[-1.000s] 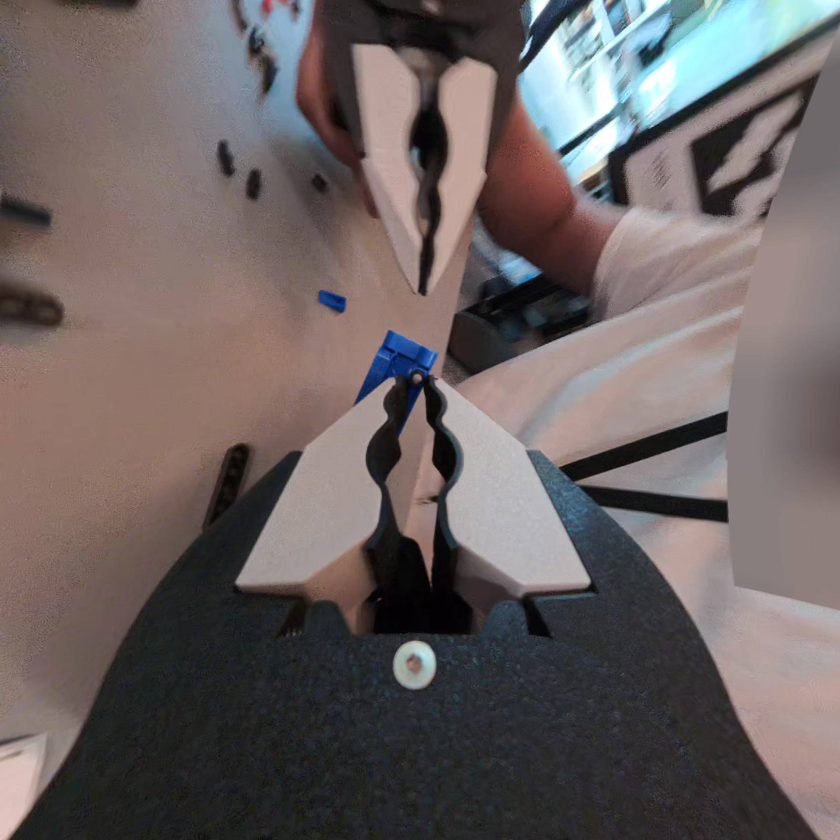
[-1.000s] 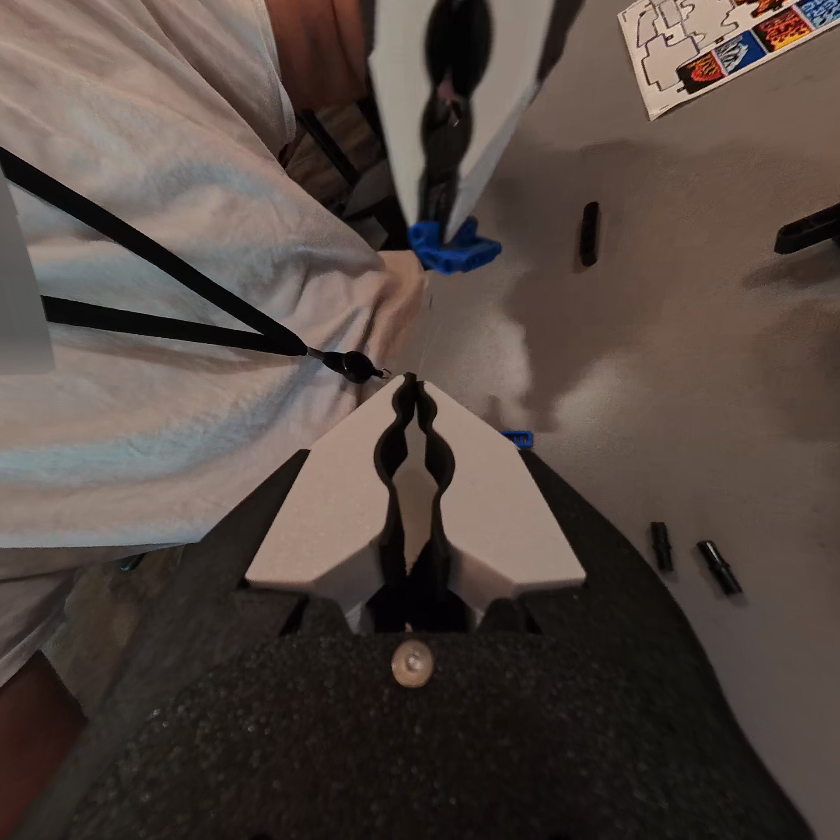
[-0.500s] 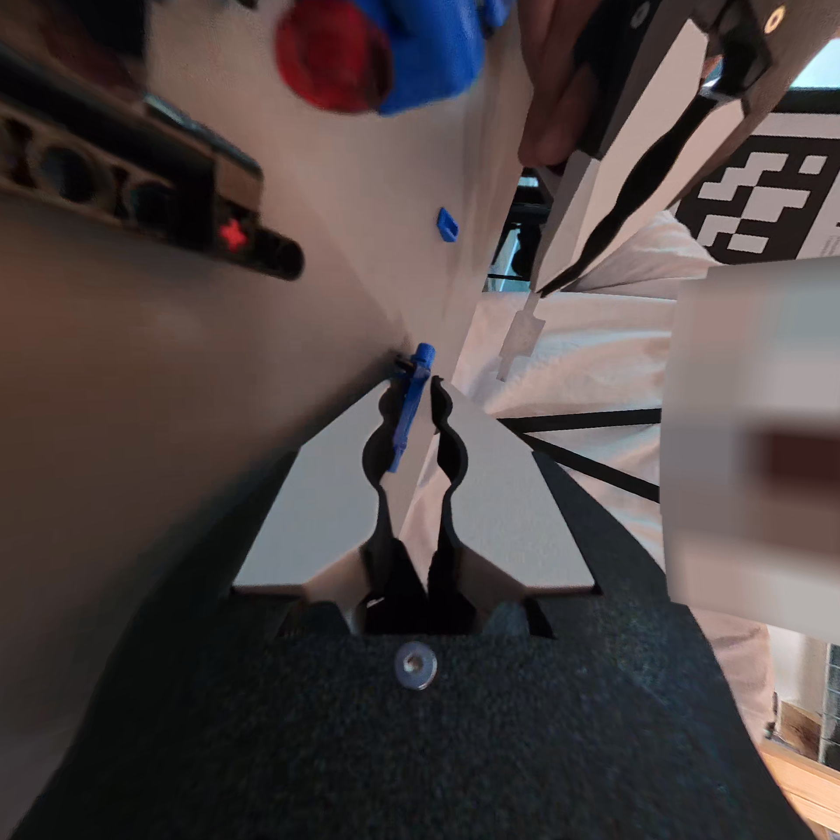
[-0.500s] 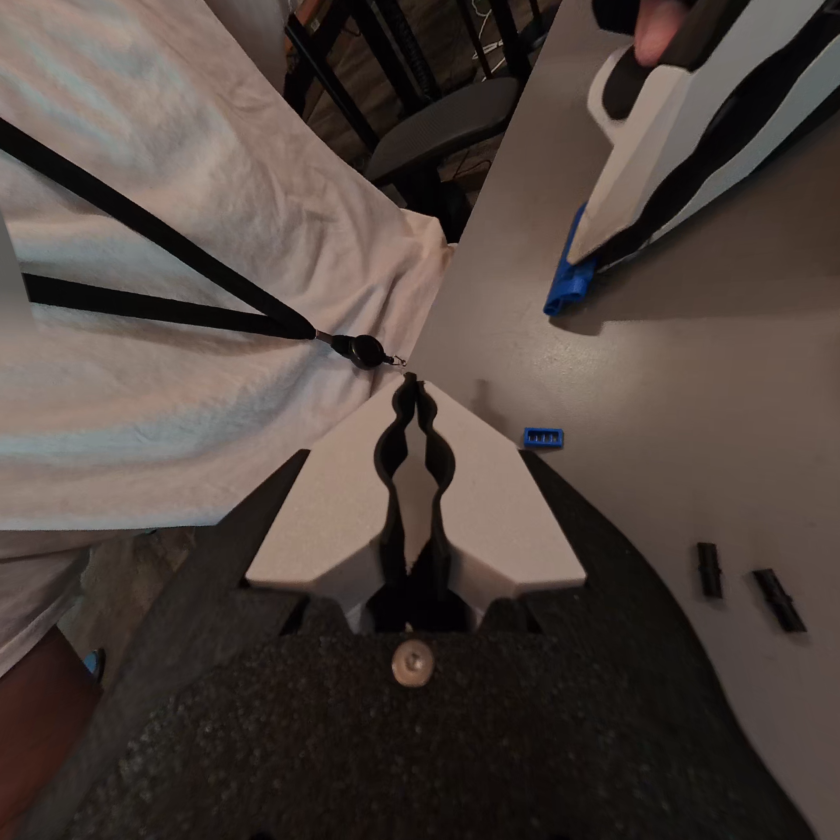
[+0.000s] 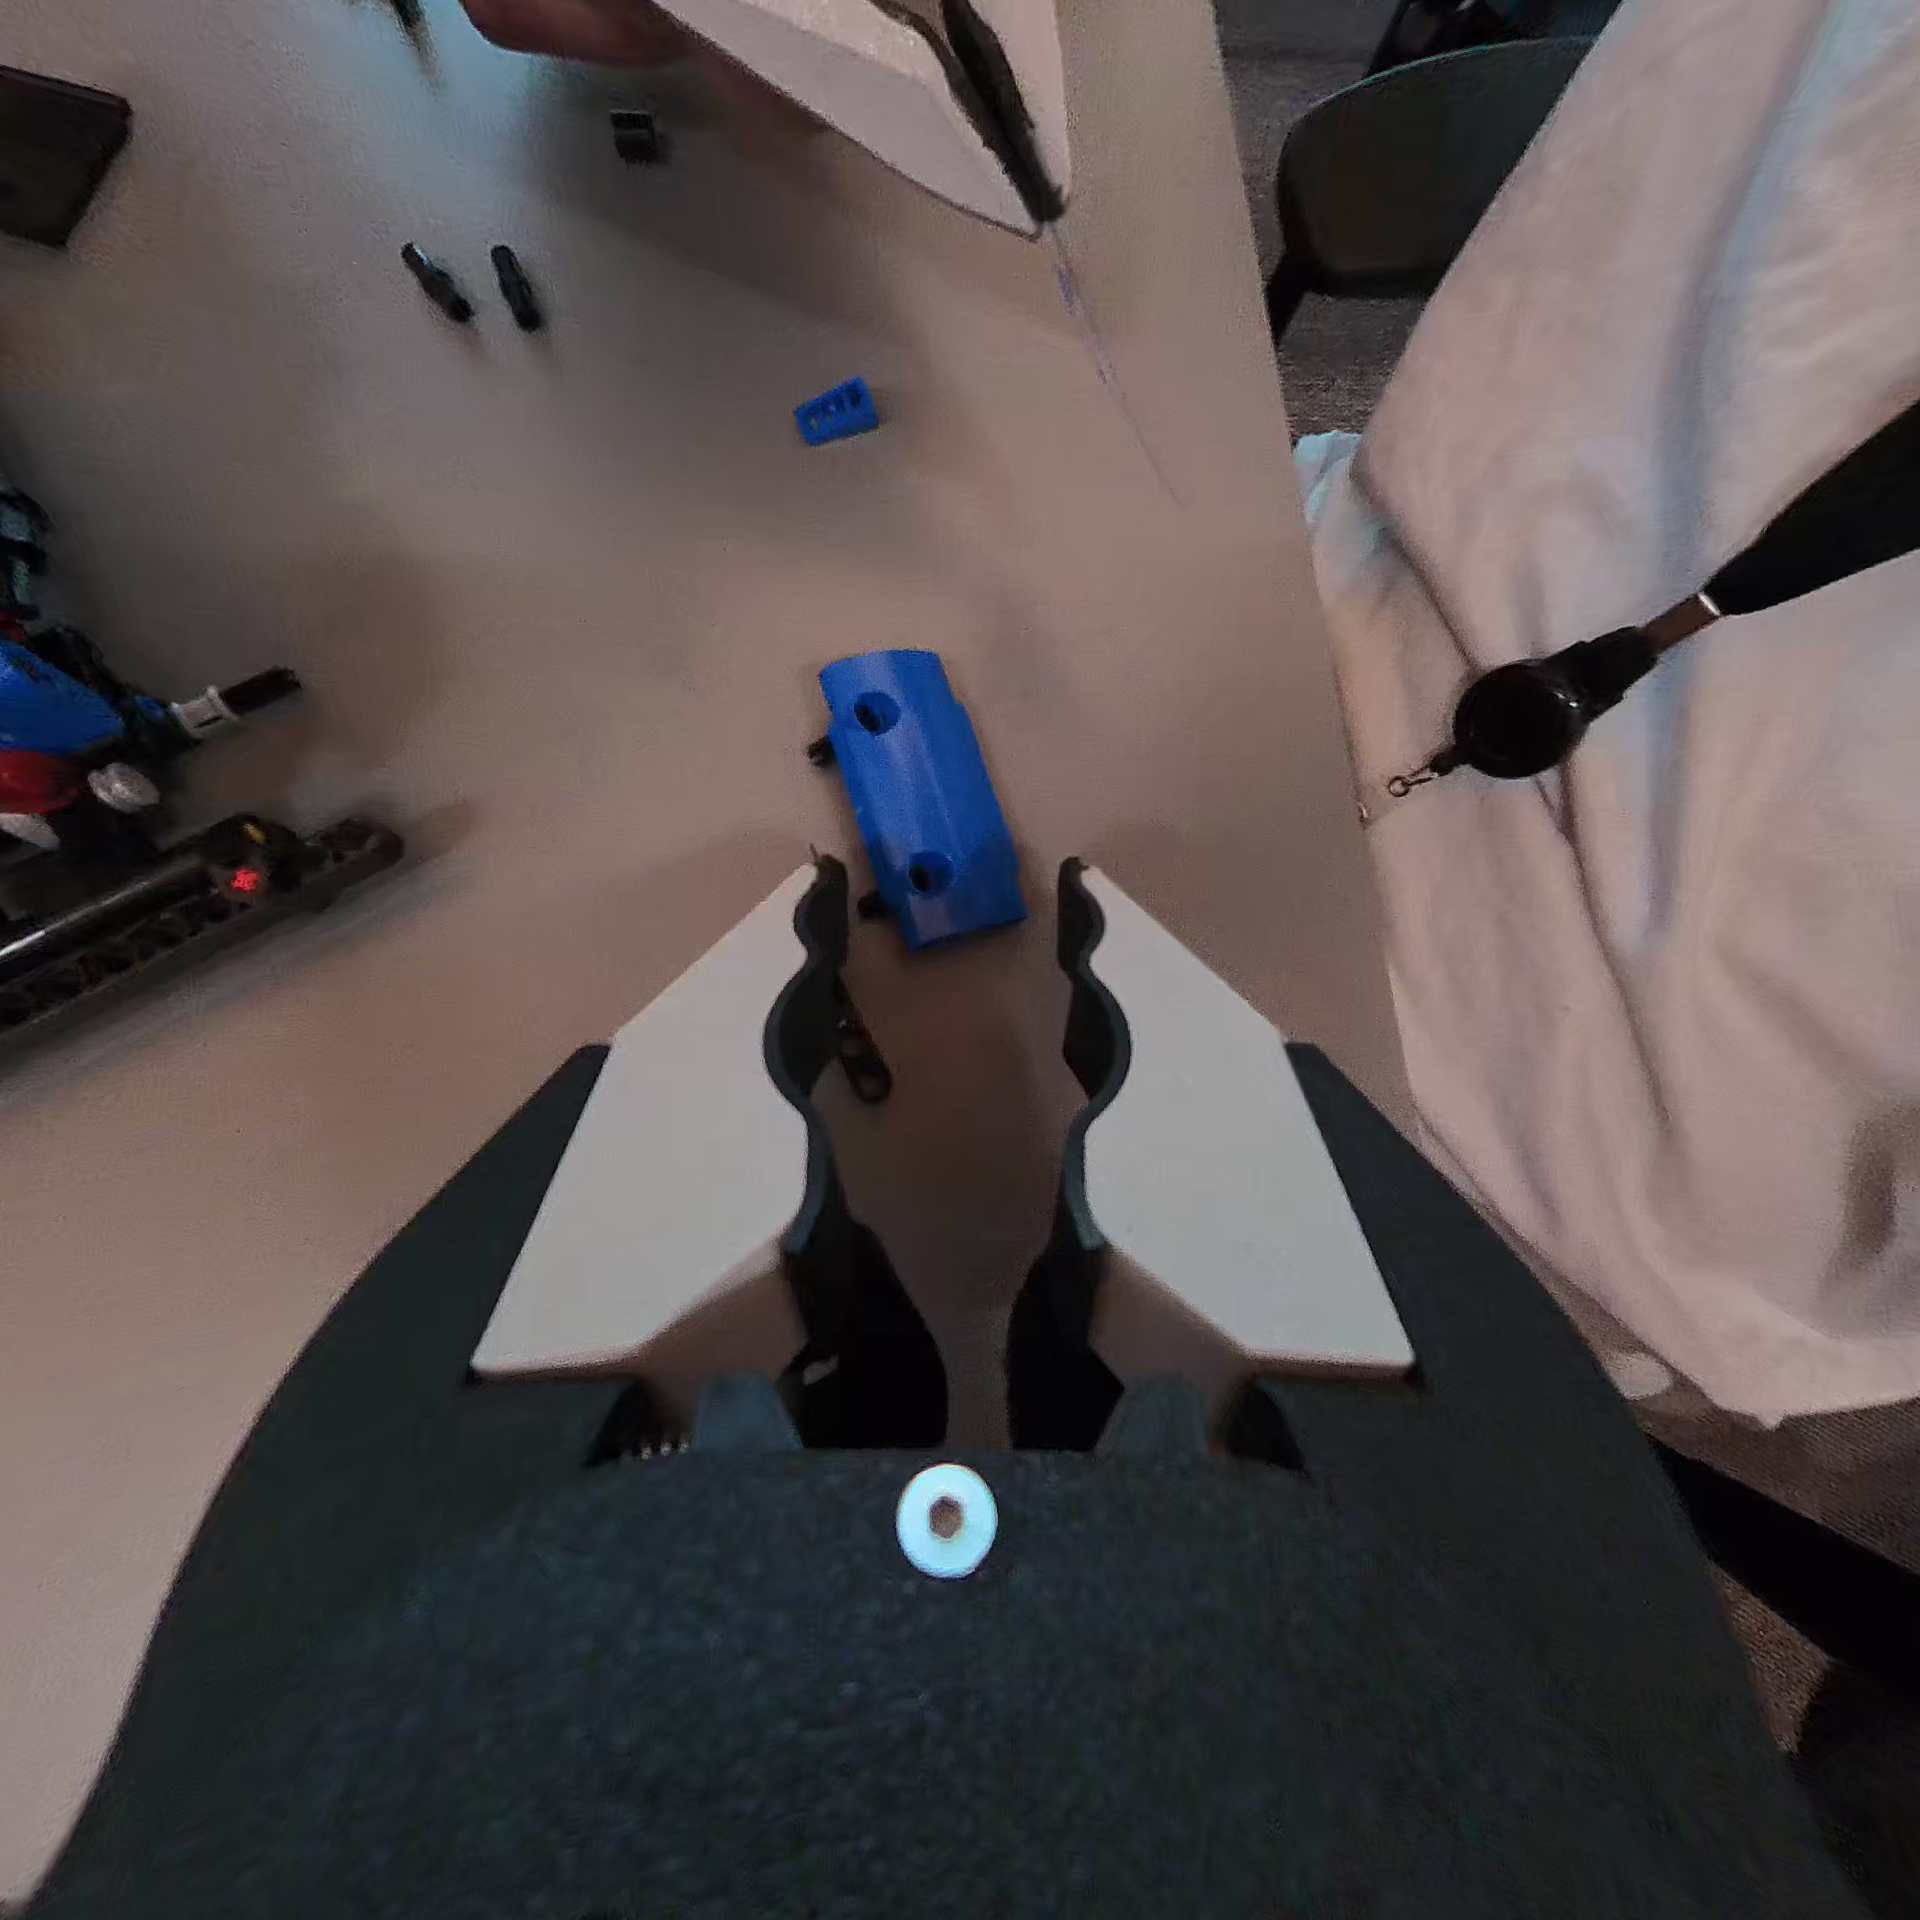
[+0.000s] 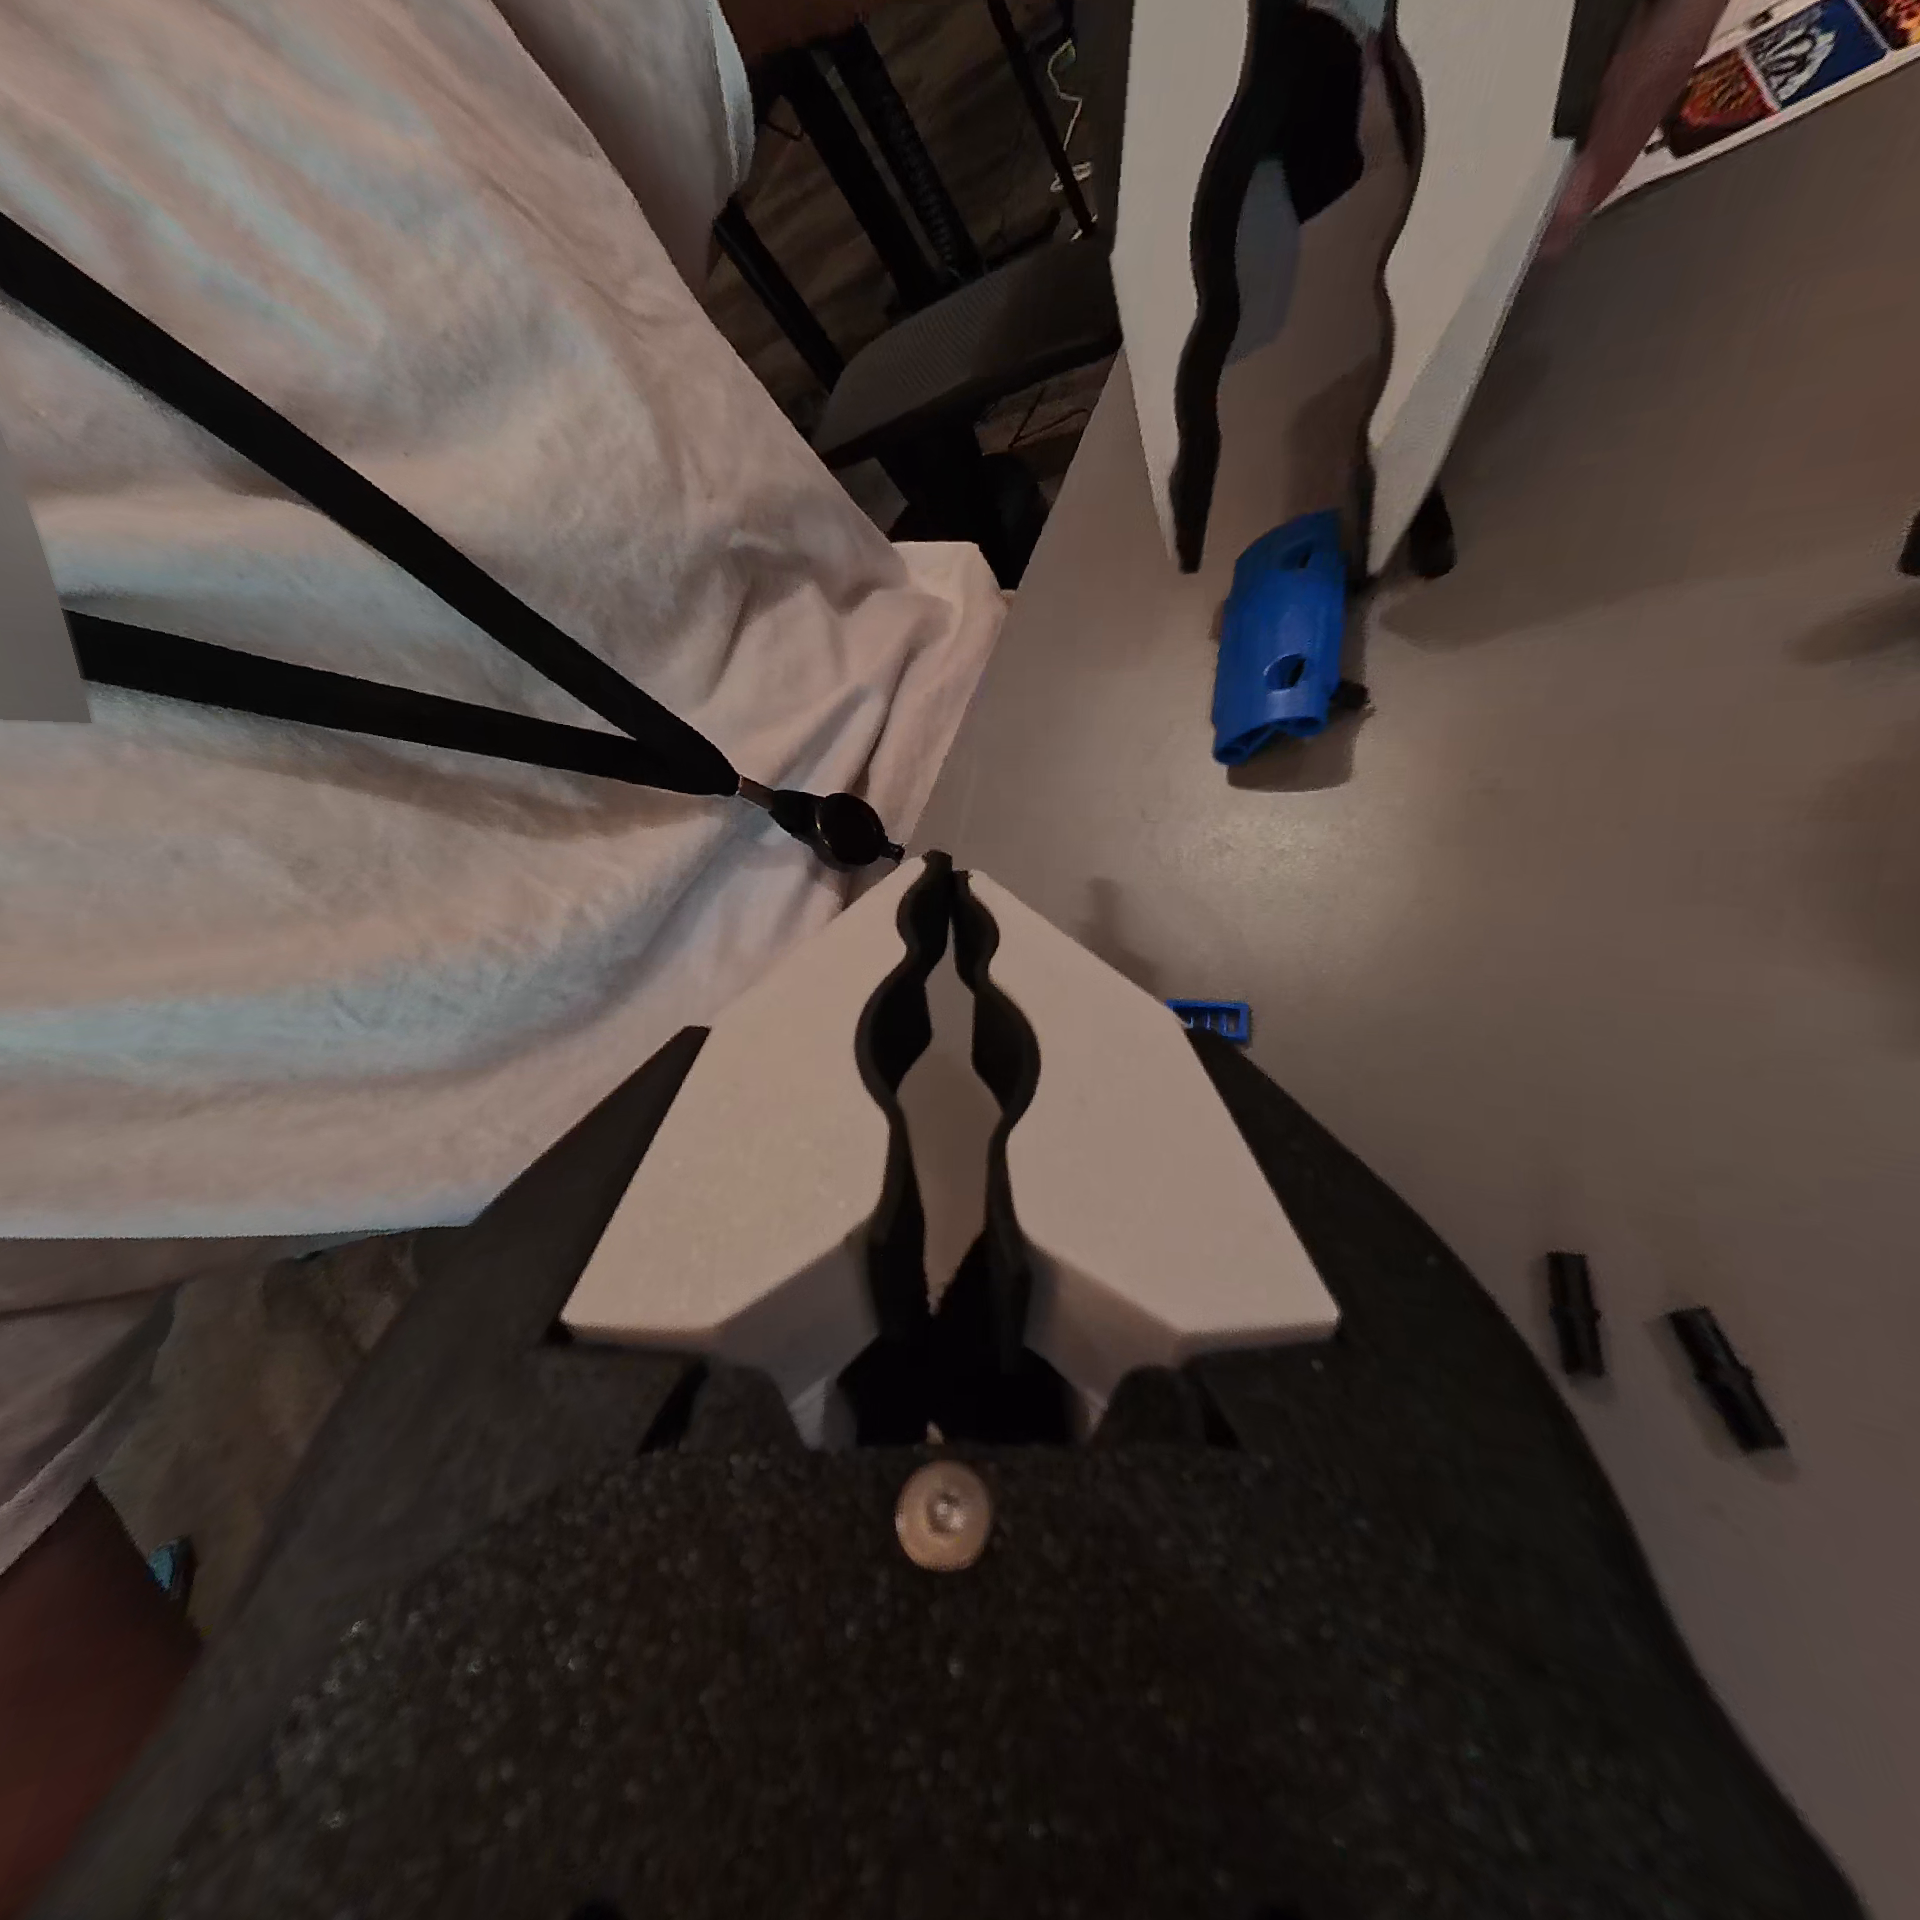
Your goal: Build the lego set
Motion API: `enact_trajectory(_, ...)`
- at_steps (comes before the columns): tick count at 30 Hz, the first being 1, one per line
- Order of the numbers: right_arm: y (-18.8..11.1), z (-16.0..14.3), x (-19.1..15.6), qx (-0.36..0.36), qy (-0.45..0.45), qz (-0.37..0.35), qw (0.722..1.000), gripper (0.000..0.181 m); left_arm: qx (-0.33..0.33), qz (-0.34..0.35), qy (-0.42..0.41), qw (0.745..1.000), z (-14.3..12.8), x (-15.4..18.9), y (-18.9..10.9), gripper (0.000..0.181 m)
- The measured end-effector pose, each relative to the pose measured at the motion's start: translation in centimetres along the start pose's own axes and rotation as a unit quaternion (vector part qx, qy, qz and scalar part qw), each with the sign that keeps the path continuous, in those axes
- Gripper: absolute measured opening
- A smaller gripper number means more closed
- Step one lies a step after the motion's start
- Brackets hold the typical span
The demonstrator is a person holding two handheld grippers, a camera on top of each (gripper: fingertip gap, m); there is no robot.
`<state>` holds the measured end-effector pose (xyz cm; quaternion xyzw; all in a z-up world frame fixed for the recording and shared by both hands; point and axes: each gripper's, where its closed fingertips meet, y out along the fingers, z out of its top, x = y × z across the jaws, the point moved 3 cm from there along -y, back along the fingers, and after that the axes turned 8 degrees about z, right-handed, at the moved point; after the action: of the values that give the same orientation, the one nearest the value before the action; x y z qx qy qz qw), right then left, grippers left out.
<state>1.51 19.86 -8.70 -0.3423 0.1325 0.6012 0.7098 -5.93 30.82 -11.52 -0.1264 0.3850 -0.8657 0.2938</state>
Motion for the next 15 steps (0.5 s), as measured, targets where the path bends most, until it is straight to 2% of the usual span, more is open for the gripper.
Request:
enact_trajectory(4, 0.3, -0.4, 0.4, -0.008, 0.009, 0.002, 1.0, 0.0, 0.017, 0.02, -0.007, 1.0, 0.2, -0.2, 1.2, 0.037)
enact_trajectory(7, 0.1, -0.5, 0.5, -0.011, 0.011, -0.004, 1.0, 0.0, 0.024, 0.054, -0.02, 0.998, 1.3, -1.1, 2.3, 0.028)
enact_trajectory(11, -1.2, 0.1, 0.9, 0.008, 0.0, -0.037, 0.999, 0.0, 0.021, 0.102, -0.048, 0.993, 2.9, -3.2, 3.7, 0.028)
enact_trajectory(15, -2.7, 0.5, 1.7, 0.03, 0.008, -0.075, 0.997, 0.0, 0.036, 0.096, -0.051, 0.993, 3.5, -3.8, 4.4, 0.028)
